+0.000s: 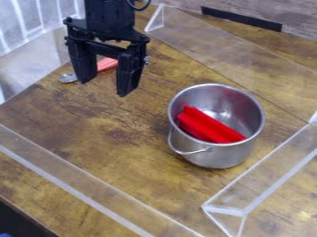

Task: Put the red object in the silver pot

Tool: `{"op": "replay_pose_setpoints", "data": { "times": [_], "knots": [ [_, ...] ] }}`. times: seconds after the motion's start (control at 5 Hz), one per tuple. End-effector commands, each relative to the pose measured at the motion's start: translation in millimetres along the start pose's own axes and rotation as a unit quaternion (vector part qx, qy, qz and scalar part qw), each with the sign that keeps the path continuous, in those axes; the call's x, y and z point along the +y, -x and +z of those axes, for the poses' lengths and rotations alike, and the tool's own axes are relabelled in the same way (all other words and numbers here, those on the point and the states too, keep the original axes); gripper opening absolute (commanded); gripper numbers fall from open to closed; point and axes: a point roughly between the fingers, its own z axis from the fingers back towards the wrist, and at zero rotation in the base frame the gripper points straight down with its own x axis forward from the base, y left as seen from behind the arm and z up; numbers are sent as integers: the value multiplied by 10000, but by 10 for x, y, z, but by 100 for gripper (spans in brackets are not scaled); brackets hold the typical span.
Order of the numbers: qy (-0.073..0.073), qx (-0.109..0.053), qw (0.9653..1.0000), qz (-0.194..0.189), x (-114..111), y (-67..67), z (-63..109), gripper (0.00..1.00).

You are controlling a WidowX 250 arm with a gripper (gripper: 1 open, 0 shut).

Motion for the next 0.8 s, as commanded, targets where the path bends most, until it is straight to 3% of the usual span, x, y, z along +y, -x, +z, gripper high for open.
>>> {"op": "replay_pose_setpoints", "data": {
  "times": [0.0,0.6],
  "knots": [
    [5,18,10000,21,31,-29,-12,100],
    [-47,-150,9998,143,150,-132,119,100]
  ]
}}
